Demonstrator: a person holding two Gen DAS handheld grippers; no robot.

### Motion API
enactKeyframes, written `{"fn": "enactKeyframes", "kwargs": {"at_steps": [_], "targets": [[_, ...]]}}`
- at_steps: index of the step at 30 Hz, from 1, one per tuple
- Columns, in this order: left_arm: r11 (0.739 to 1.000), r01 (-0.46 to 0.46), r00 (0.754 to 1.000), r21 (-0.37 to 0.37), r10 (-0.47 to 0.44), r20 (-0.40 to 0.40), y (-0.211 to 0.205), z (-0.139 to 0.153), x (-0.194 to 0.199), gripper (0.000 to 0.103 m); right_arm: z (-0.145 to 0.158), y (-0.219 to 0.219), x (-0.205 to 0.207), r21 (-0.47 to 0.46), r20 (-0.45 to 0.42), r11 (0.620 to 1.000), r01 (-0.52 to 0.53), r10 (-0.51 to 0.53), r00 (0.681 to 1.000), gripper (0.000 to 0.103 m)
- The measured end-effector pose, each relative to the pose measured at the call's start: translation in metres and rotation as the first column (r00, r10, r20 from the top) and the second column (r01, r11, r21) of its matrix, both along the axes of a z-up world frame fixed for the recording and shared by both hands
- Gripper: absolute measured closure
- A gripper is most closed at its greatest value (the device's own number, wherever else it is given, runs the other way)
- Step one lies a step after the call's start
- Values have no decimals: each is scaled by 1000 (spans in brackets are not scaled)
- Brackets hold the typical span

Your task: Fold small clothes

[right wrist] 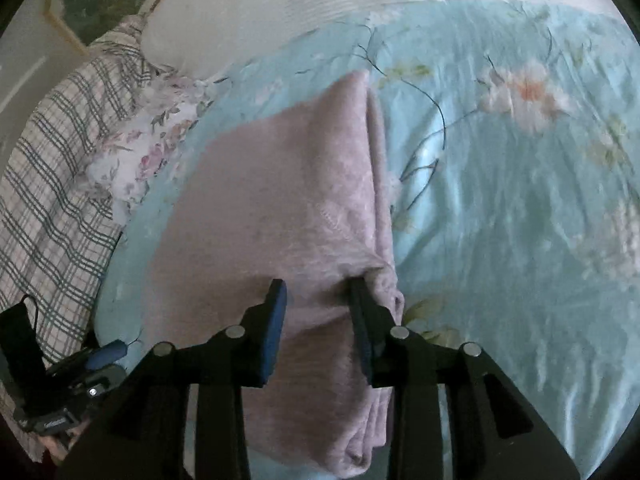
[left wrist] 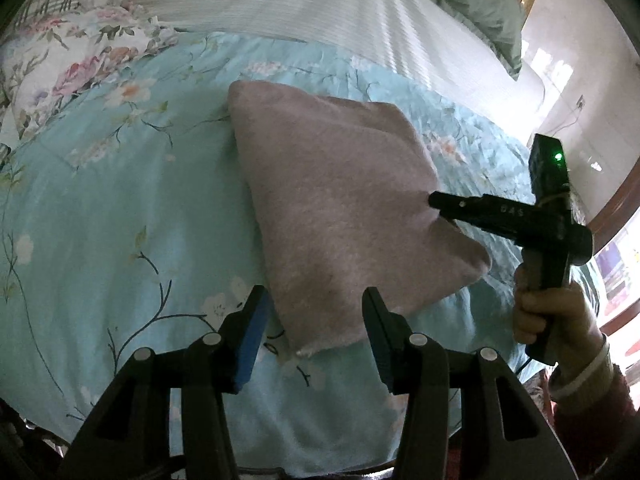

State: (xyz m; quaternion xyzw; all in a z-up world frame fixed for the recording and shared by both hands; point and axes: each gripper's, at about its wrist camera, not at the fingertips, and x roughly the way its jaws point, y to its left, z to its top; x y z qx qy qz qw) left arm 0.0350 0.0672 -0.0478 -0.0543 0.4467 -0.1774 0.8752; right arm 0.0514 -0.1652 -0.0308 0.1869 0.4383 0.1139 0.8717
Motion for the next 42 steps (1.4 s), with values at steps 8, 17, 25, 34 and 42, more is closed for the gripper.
{"fn": "enactKeyframes", "kwargs": {"at_steps": [8, 17, 25, 34, 42], "targets": [[993, -94, 995, 65, 92, 29, 9, 7, -6, 20, 37, 9, -38, -31, 89, 1000, 3, -1, 996, 67], [964, -138, 990, 226, 134, 30, 11, -13, -24, 20, 44, 21, -101, -116, 123, 993, 8, 7, 992, 46], [945, -100, 995, 313, 96, 27, 7, -23, -47, 20, 34, 36, -142, -236, 96, 972, -8, 32, 995, 21], [937, -41, 999, 348, 41, 8, 0, -10, -59, 20, 29, 54, -154, -269, 45, 960, -82, 97, 994, 8], [913, -133, 987, 386, 89, 131, 1, 29, -50, 20, 44, 57, -150, -293, 66, 951, -99, 123, 990, 2]]}}
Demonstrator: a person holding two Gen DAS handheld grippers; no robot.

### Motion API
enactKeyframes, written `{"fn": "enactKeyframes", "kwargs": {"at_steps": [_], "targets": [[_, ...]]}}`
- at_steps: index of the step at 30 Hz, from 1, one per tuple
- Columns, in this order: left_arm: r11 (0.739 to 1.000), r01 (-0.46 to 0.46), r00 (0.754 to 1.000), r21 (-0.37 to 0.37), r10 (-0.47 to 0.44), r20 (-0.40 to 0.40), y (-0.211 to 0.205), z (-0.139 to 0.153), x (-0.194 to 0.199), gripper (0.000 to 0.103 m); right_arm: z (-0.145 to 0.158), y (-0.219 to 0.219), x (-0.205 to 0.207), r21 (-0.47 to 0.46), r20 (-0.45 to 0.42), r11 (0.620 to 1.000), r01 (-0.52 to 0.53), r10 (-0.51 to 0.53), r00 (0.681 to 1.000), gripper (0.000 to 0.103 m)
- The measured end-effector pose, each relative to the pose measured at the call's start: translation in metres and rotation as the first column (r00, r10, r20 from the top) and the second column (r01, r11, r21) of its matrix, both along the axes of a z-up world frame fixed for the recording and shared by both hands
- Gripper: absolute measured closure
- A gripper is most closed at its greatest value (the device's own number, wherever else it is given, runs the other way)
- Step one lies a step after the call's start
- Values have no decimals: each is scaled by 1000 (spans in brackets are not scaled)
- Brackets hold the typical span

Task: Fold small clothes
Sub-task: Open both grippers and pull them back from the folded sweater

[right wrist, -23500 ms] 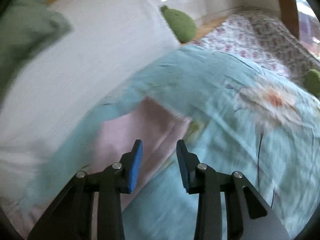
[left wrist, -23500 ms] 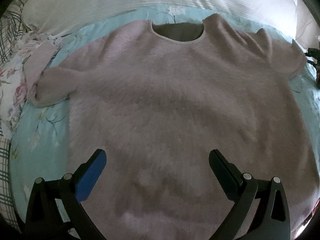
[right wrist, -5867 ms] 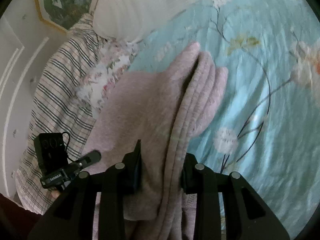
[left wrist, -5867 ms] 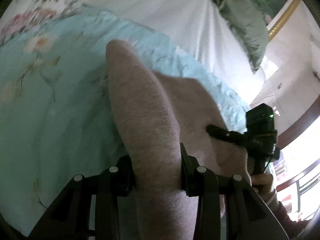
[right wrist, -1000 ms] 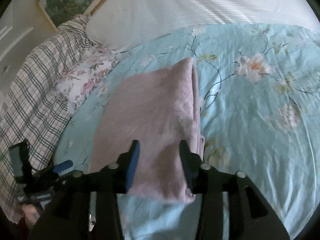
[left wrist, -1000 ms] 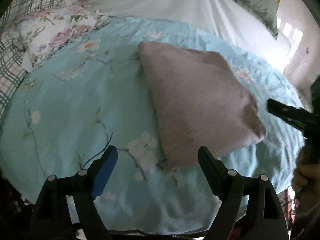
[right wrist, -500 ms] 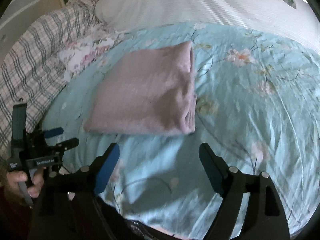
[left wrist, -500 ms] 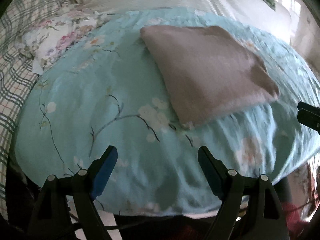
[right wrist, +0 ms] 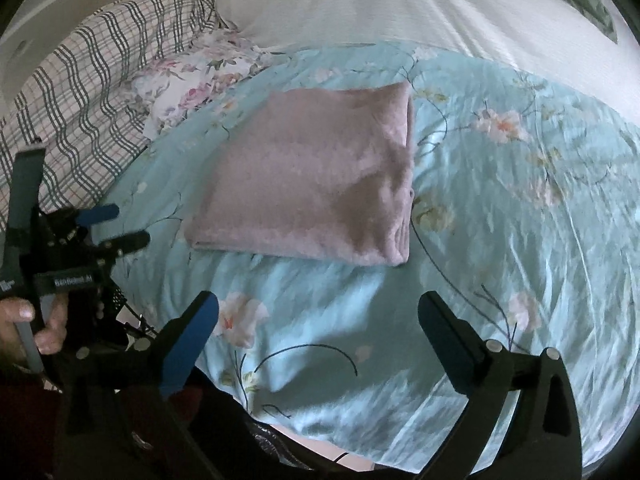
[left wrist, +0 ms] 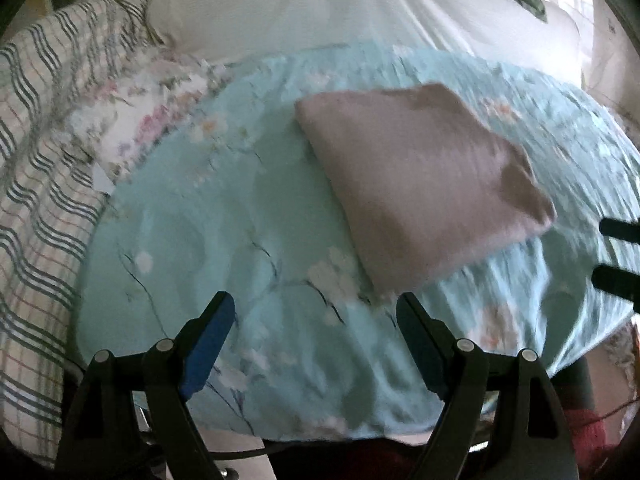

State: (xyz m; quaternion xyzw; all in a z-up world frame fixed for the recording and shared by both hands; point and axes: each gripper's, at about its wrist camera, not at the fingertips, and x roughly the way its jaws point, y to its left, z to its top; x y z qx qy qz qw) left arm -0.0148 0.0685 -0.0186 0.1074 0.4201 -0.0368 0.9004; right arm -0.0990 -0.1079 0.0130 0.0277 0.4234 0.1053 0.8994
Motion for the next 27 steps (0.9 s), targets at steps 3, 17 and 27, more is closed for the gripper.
{"fn": "enactKeyframes", "kwargs": {"at_steps": [3, 17, 27], "targets": [[998, -11, 999, -57, 13, 32, 7, 8, 8, 20, 6, -1, 5, 1, 11, 1000, -9, 9, 1000, 2], [999, -39, 999, 32, 38, 20, 1, 23, 14, 17, 28, 5, 28, -5, 27, 998, -61, 61, 998, 0], [997, -45, 998, 60, 47, -34, -5, 5, 27, 13, 19, 10, 37, -9, -7, 997, -77, 77, 997, 0]]}}
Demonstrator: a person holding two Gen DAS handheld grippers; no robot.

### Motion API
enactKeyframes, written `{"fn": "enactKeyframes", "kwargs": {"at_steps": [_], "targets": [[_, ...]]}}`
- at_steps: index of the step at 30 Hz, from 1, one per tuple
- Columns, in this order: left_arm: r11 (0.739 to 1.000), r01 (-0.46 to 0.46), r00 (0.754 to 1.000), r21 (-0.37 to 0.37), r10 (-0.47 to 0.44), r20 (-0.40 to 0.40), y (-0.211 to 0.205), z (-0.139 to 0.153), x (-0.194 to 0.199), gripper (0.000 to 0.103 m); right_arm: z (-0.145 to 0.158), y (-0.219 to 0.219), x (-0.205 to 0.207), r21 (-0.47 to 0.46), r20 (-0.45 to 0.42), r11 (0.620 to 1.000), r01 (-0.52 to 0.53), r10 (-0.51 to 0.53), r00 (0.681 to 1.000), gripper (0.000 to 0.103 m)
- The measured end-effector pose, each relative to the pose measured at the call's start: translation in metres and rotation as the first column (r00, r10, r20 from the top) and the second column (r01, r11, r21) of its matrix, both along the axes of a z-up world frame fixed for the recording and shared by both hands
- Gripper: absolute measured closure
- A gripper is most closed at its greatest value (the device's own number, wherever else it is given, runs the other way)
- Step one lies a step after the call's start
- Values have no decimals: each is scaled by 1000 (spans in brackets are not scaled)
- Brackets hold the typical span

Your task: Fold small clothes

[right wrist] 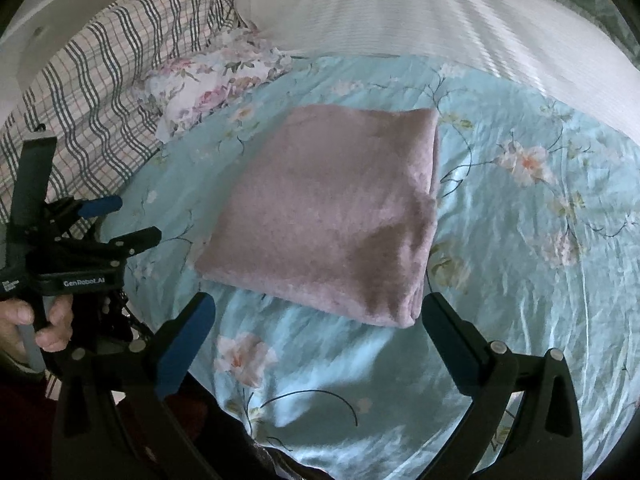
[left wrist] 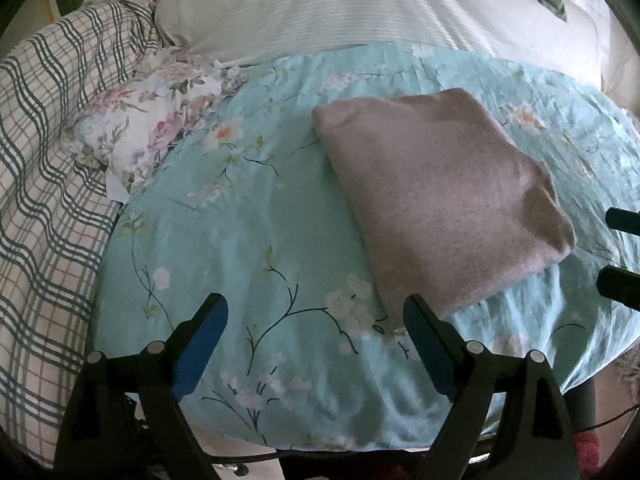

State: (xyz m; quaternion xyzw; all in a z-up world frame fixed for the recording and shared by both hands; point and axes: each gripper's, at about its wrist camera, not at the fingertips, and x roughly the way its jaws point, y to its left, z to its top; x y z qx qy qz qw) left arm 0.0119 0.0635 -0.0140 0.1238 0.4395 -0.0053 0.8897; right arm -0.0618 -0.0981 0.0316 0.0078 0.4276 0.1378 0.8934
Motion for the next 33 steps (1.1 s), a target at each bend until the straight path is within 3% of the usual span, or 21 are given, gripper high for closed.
{"fn": "enactKeyframes", "kwargs": {"at_steps": [8, 20, 24, 27, 29, 30, 31, 33], "targets": [[999, 13, 1000, -33, -14, -7, 1, -5, 17, 13, -3, -5, 12, 10, -4, 1000, 10, -10, 1000, 0], [963, 16, 997, -269, -35, -63, 9, -14, 85, 13, 3, -37, 97, 95, 34, 989, 114, -118, 992, 1], [938, 10, 996, -346, -40, -82, 9, -22, 110, 13, -13, -52, 137, 130, -13, 976, 175, -175, 984, 30], [929, 2, 996, -370, -34, -80, 8, -31, 125, 13, -35, -66, 168, 175, -88, 958, 226, -214, 973, 36], [934, -3, 996, -358, -29, -85, 6, -37, 136, 16, -47, -71, 182, 201, -125, 949, 241, -220, 968, 59], [939, -4, 995, -343, -32, -97, 3, -39, 142, 22, -50, -72, 186, 224, -136, 945, 239, -213, 968, 67], [938, 5, 994, -346, -42, -98, 2, -39, 145, 24, -47, -73, 185, 241, -123, 941, 238, -213, 969, 77], [937, 27, 995, -347, -57, -76, -1, -35, 144, 23, -30, -77, 174, 315, -58, 926, 209, -201, 978, 80]]}}
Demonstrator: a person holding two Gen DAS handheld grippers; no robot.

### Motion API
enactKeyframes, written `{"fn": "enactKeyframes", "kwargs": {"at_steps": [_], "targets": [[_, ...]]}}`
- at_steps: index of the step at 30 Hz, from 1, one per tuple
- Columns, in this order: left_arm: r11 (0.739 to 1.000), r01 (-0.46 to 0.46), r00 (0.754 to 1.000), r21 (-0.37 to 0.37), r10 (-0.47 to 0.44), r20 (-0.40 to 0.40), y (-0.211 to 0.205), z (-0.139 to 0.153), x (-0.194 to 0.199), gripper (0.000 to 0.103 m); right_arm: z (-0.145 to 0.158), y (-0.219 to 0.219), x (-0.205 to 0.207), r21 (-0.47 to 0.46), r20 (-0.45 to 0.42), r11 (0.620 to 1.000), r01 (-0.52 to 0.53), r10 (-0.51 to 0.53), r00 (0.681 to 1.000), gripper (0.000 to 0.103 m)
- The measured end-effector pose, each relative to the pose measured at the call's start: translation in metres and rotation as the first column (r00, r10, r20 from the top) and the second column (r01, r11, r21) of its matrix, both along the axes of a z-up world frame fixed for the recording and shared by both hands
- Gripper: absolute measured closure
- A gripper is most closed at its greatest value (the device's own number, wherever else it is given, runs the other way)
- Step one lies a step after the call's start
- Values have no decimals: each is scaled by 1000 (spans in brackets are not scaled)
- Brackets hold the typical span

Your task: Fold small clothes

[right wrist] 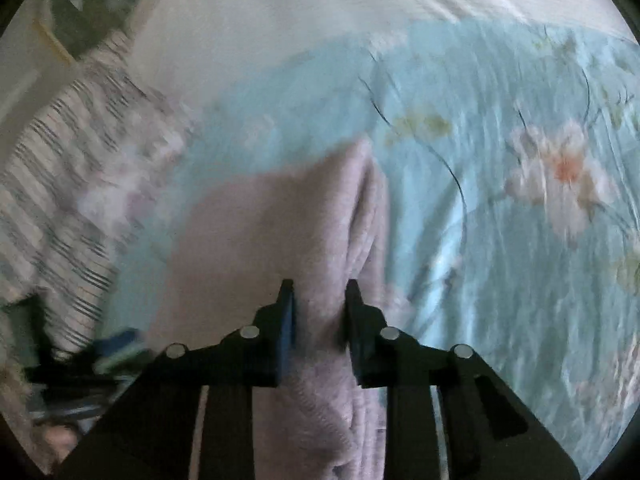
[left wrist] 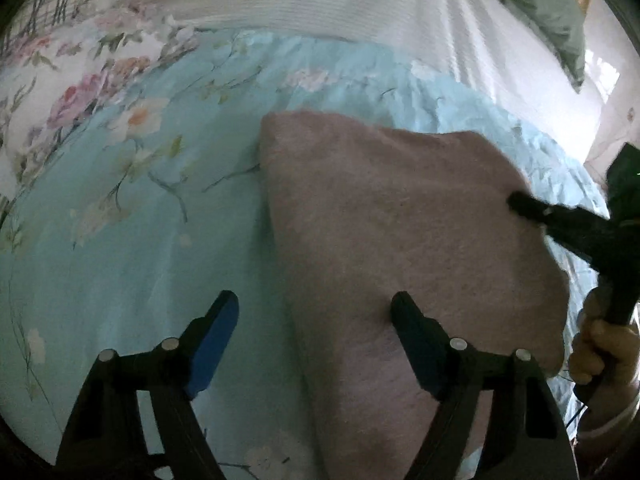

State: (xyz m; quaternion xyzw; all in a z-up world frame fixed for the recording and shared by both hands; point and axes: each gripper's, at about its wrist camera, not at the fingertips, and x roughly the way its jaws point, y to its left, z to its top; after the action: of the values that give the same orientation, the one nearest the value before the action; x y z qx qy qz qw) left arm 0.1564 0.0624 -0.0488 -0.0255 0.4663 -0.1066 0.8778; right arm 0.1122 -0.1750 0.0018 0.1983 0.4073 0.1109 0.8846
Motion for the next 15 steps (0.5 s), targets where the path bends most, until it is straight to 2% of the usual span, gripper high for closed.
{"fn": "enactKeyframes", "kwargs": {"at_steps": [3, 5, 7, 8, 9, 10, 13, 15], "targets": [[999, 20, 1000, 30, -20, 10, -8, -5, 1, 23, 15, -1, -17, -20, 77, 1000, 19, -17, 997, 80], [999, 32, 999, 43, -31, -11, -13, -16, 6, 23, 0, -3, -11, -57, 34, 998, 33, -31, 999, 80], [999, 33, 999, 36, -33, -16, -13, -21, 6, 21, -24, -10, -2, -48, -40, 998, 48, -50, 998, 79], [999, 32, 999, 33, -31, -16, -12, -22, 6, 20, -30, -12, 0, -35, -57, 998, 44, -46, 997, 77], [999, 30, 999, 29, -30, -17, -11, -22, 7, 20, -29, -14, -1, -38, -54, 998, 50, -52, 997, 70], [999, 29, 999, 21, -29, -21, -9, -23, 8, 20, -24, -15, -3, -46, -48, 997, 64, -67, 997, 60], [1000, 23, 999, 2, -23, -25, -7, -24, 7, 19, 6, -10, -17, -114, 37, 988, 107, -104, 994, 59], [1000, 16, 1000, 1, -16, -21, -7, -26, 7, 19, 21, 0, -27, -115, 101, 991, 73, -61, 993, 59]]}}
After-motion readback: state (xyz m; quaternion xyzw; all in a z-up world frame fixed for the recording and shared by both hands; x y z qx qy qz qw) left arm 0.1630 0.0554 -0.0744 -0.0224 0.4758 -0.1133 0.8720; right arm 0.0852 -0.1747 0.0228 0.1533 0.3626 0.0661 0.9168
